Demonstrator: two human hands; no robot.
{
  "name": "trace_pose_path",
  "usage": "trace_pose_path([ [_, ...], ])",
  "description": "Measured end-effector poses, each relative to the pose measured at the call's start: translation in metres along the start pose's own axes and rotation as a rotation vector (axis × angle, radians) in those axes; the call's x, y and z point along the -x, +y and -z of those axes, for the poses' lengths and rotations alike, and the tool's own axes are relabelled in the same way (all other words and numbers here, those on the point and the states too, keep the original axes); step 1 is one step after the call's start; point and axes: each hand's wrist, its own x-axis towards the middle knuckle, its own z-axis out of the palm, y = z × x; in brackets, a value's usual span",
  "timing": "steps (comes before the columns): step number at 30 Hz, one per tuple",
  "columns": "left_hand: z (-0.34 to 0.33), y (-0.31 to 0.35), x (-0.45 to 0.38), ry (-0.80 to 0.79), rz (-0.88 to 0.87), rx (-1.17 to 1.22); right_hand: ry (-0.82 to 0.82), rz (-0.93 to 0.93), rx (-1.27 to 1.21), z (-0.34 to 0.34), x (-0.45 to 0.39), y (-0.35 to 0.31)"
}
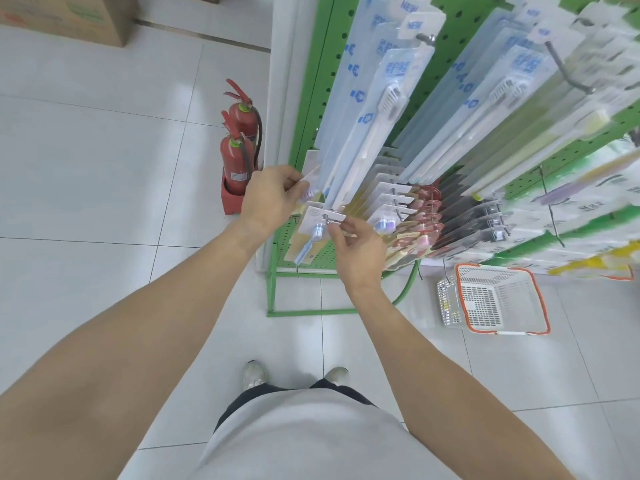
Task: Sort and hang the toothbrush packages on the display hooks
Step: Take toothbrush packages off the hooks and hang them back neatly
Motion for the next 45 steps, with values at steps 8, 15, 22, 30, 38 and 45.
trace_pose_path([
  [8, 0.006, 0.009, 0.004, 0.016, -0.066, -0.162, -0.036, 0.025, -0.029, 0.0, 0.0, 0.002],
  [15, 0.002, 0.011, 0.011, 0.051, 0.026, -0.013, -0.019, 0.079, -0.038, 0.008, -0.001, -0.004],
  [22, -0.004, 0.01, 0.015, 0.063, 0.087, 0.055, -0.023, 0.084, -0.027, 0.008, 0.002, -0.006],
  [30, -0.004, 0.022, 0.01, 0.05, 0.059, 0.074, -0.017, 0.089, 0.01, 0.008, 0.002, -0.009],
  [38, 0.007, 0.009, 0.021, 0.133, 0.134, 0.101, -0.002, 0.064, 0.031, 0.01, -0.001, -0.006],
  [45, 0.025, -0.02, 0.085, 0.354, 0.415, 0.381, -0.011, 0.048, 0.018, 0.011, 0.003, 0.004],
])
